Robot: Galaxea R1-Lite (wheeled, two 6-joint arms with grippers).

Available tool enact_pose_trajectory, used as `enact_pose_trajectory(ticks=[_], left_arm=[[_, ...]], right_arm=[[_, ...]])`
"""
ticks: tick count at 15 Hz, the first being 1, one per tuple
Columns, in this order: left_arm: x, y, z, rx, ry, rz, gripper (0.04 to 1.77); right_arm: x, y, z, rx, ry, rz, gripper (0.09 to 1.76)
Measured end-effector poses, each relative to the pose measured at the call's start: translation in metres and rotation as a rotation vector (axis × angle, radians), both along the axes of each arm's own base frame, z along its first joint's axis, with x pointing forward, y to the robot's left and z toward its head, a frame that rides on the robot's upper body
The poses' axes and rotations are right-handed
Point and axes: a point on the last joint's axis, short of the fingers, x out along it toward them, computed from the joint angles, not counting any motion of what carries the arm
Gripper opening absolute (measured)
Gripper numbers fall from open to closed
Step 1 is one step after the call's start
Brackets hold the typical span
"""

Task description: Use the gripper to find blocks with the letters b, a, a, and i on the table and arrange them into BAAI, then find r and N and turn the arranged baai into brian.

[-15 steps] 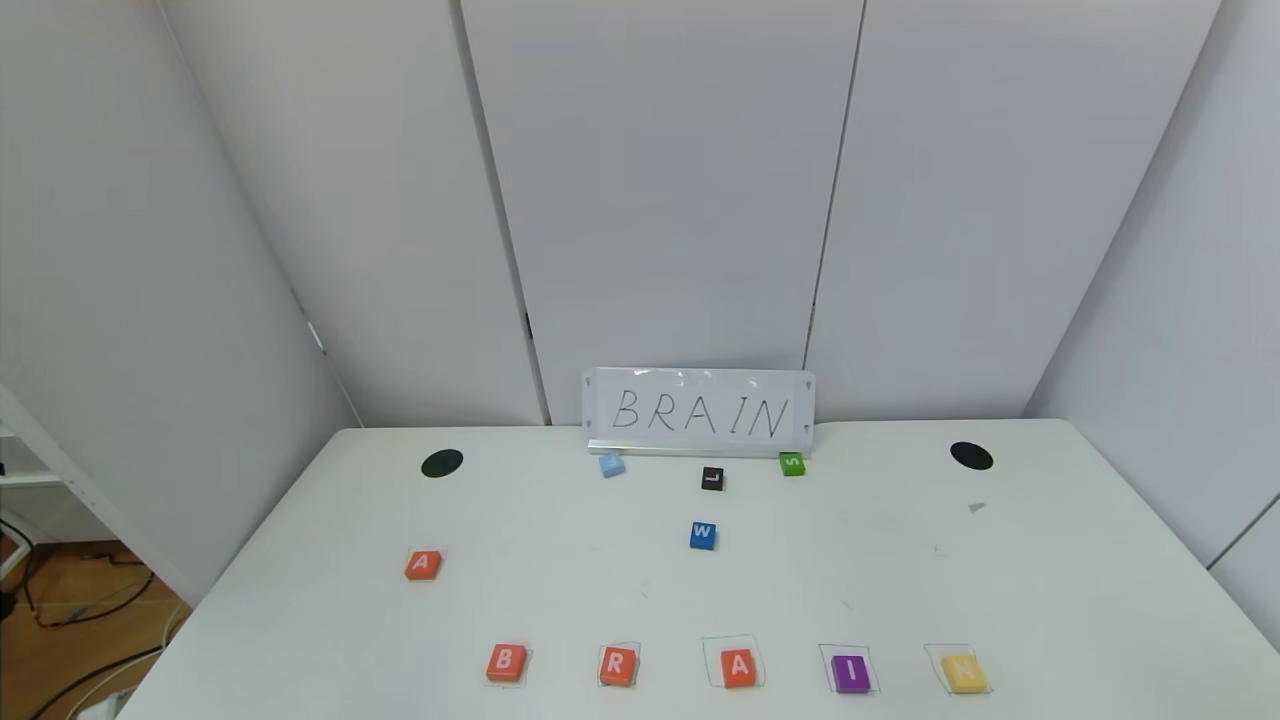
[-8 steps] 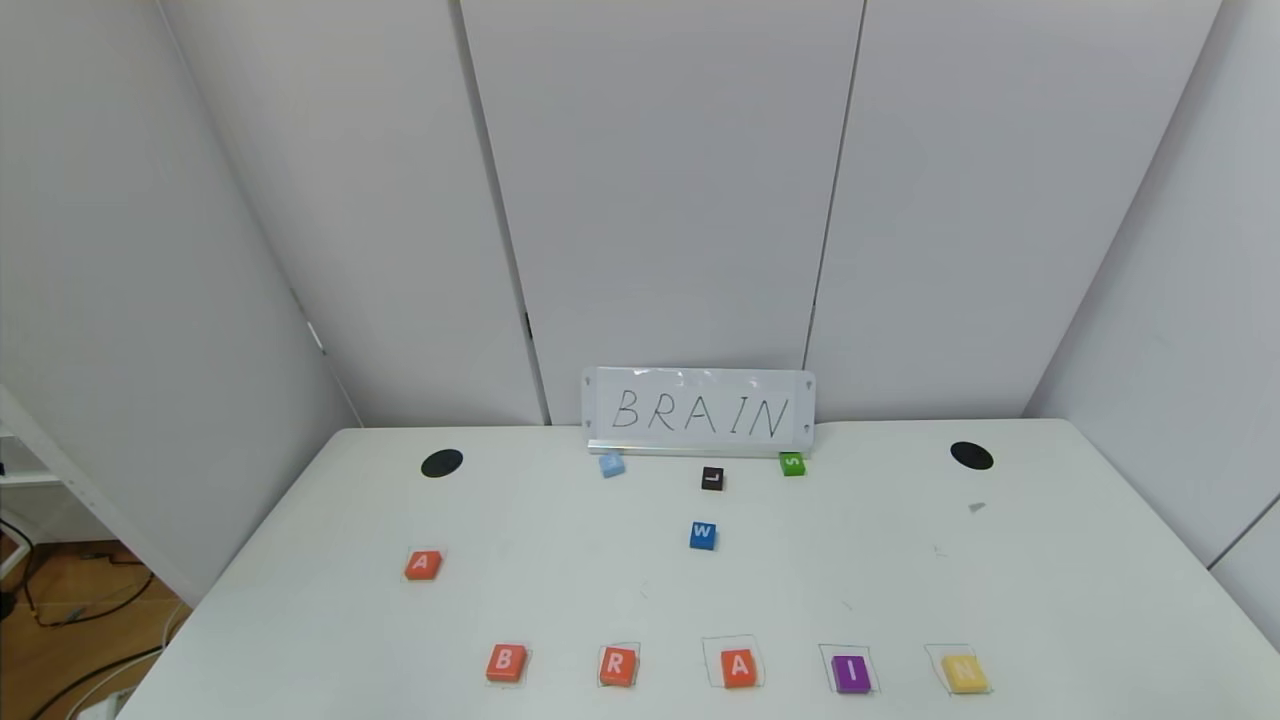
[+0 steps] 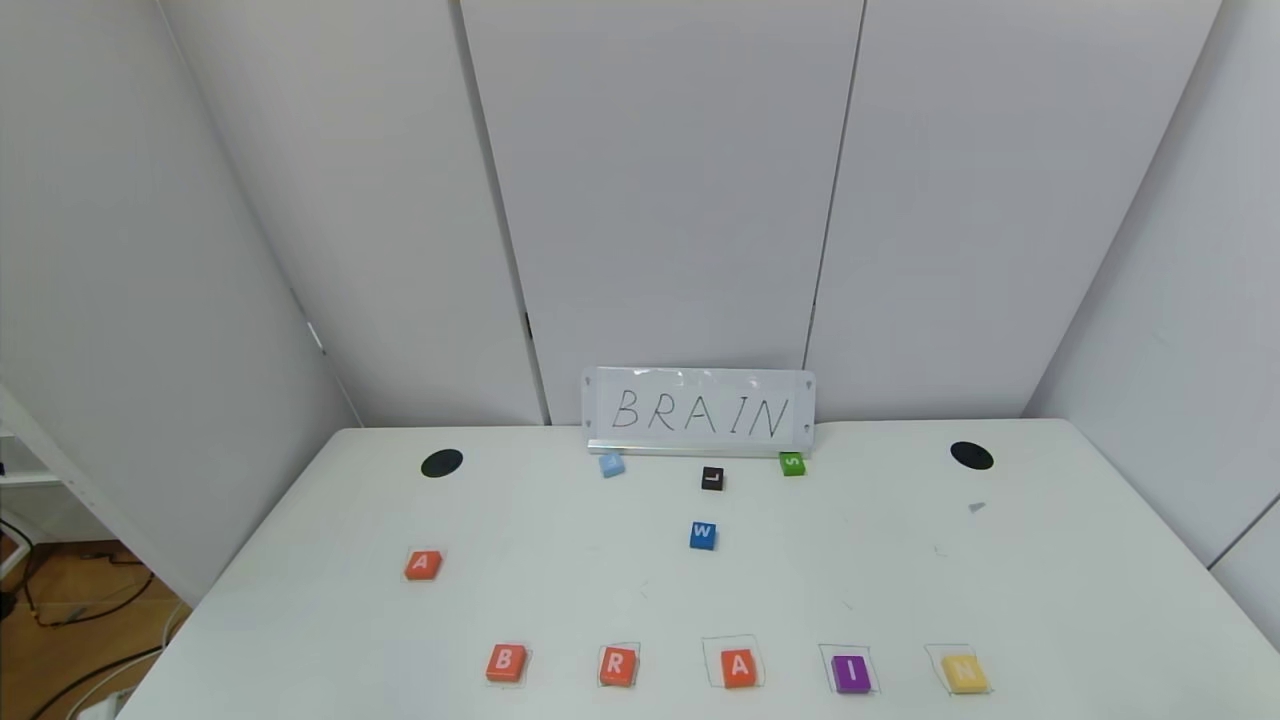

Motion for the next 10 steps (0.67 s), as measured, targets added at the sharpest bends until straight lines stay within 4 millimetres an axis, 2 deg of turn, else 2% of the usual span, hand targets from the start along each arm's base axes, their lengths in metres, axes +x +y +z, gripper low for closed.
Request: enact_pose_trajectory(ticks=[10], left_arm=[[0.0,-0.0001,0.0006,-0.012,-0.006,-0.005,1.72]], right_arm=[[0.0,0.0,-0.0003,-0.003,0.003,-0.003,1.71]])
